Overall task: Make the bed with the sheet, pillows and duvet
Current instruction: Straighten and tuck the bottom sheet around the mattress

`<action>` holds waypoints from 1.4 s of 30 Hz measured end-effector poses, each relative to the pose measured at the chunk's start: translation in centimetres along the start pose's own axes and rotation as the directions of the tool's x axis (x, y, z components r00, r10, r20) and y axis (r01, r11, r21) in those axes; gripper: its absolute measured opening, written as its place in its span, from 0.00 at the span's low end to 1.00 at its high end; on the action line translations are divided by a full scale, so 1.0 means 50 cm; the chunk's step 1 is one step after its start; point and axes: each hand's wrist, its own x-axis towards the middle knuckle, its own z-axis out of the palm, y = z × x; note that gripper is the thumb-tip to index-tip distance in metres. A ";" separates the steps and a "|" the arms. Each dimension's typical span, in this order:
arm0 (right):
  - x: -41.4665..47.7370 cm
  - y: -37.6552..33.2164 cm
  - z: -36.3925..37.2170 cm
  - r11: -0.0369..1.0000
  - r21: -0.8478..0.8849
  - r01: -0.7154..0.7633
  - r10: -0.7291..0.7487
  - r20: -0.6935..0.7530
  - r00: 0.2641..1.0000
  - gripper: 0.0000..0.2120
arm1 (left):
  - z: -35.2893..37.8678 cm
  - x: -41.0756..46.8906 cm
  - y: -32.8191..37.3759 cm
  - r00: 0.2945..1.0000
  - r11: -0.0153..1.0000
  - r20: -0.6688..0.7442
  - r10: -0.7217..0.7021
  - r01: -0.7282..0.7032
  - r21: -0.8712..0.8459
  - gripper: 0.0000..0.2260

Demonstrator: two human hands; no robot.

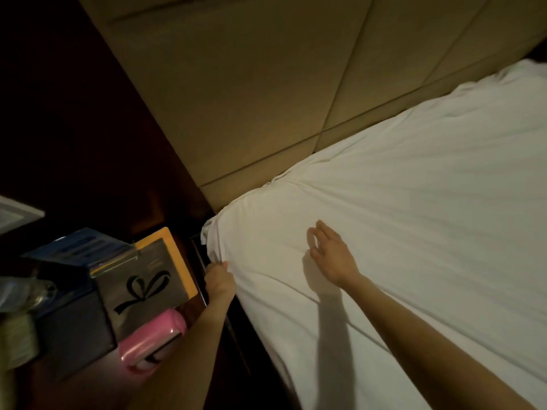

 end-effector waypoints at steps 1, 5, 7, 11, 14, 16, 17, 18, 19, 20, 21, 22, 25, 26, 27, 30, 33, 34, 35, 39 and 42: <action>-0.014 0.019 -0.009 0.999 -0.018 -0.035 0.035 -0.007 0.999 0.23 | 0.000 0.000 0.009 1.000 0.999 0.010 -0.001 0.000 0.050 0.19; -0.072 0.090 -0.050 0.985 -0.026 -0.172 0.171 -0.038 0.985 0.20 | -0.004 -0.020 0.047 0.981 0.951 -0.021 0.191 -0.179 0.252 0.15; -0.100 0.110 -0.074 0.972 -0.007 -0.234 0.233 -0.056 0.971 0.17 | -0.004 -0.044 0.072 0.941 0.879 -0.037 0.336 -0.299 0.371 0.13; -0.145 0.140 -0.127 0.951 0.043 -0.306 0.307 -0.022 0.951 0.20 | 0.026 -0.110 0.145 0.838 0.758 0.085 0.539 -0.527 0.384 0.12; -0.172 0.165 -0.176 0.943 0.086 -0.322 0.325 -0.023 0.945 0.21 | 0.070 -0.169 0.204 0.750 0.687 0.203 0.630 -0.660 0.305 0.13; -0.190 0.186 -0.211 0.935 0.105 -0.338 0.344 -0.037 0.938 0.22 | 0.096 -0.211 0.242 0.712 0.673 0.269 0.649 -0.702 0.233 0.14; -0.197 0.198 -0.230 0.932 0.108 -0.345 0.351 -0.045 0.935 0.22 | 0.109 -0.228 0.260 0.685 0.652 0.296 0.666 -0.727 0.215 0.14; -0.204 0.211 -0.247 0.930 0.106 -0.352 0.359 -0.053 0.932 0.22 | 0.121 -0.244 0.278 0.649 0.613 0.320 0.690 -0.759 0.219 0.14; -0.208 0.225 -0.264 0.926 0.104 -0.362 0.369 -0.063 0.927 0.22 | 0.134 -0.256 0.296 0.611 0.560 0.344 0.713 -0.792 0.245 0.14; -0.211 0.241 -0.281 0.922 0.110 -0.372 0.381 -0.078 0.921 0.22 | 0.147 -0.266 0.314 0.572 0.503 0.367 0.733 -0.820 0.274 0.15; -0.212 0.255 -0.294 0.916 0.121 -0.384 0.395 -0.093 0.914 0.22 | 0.159 -0.276 0.332 0.544 0.455 0.387 0.744 -0.837 0.303 0.15; -0.212 0.269 -0.304 0.909 0.134 -0.394 0.409 -0.104 0.907 0.22 | 0.169 -0.282 0.348 0.523 0.414 0.402 0.752 -0.848 0.329 0.15; -0.197 0.299 -0.324 0.902 0.142 -0.409 0.425 -0.119 0.897 0.22 | 0.193 -0.286 0.387 0.488 0.320 0.426 0.762 -0.856 0.407 0.15; -0.186 0.307 -0.327 0.902 0.144 -0.407 0.424 -0.121 0.898 0.22 | 0.200 -0.280 0.399 0.477 0.291 0.431 0.766 -0.855 0.430 0.15; -0.172 0.315 -0.329 0.903 0.149 -0.403 0.422 -0.124 0.898 0.22 | 0.207 -0.270 0.412 0.472 0.269 0.437 0.766 -0.852 0.449 0.15; -0.124 0.337 -0.324 0.909 0.155 -0.387 0.407 -0.134 0.904 0.22 | 0.228 -0.234 0.449 0.470 0.234 0.454 0.757 -0.844 0.483 0.15; -0.065 0.359 -0.308 0.922 0.142 -0.359 0.376 -0.118 0.919 0.21 | 0.258 -0.188 0.480 0.483 0.199 0.488 0.727 -0.828 0.523 0.16; -0.043 0.367 -0.302 0.927 0.134 -0.350 0.365 -0.113 0.924 0.20 | 0.269 -0.173 0.489 0.488 0.187 0.501 0.715 -0.824 0.535 0.16; -0.018 0.374 -0.296 0.931 0.125 -0.342 0.356 -0.110 0.928 0.20 | 0.281 -0.158 0.497 0.494 0.179 0.514 0.701 -0.821 0.543 0.16; 0.067 0.387 -0.257 0.957 -0.010 -0.289 0.287 -0.067 0.956 0.15 | 0.322 -0.098 0.514 0.485 0.131 0.590 0.645 -0.831 0.540 0.17; 0.107 0.389 -0.232 0.964 -0.184 -0.191 0.177 -0.088 0.980 0.12 | 0.335 -0.070 0.515 0.406 0.095 0.608 0.683 -0.874 0.477 0.08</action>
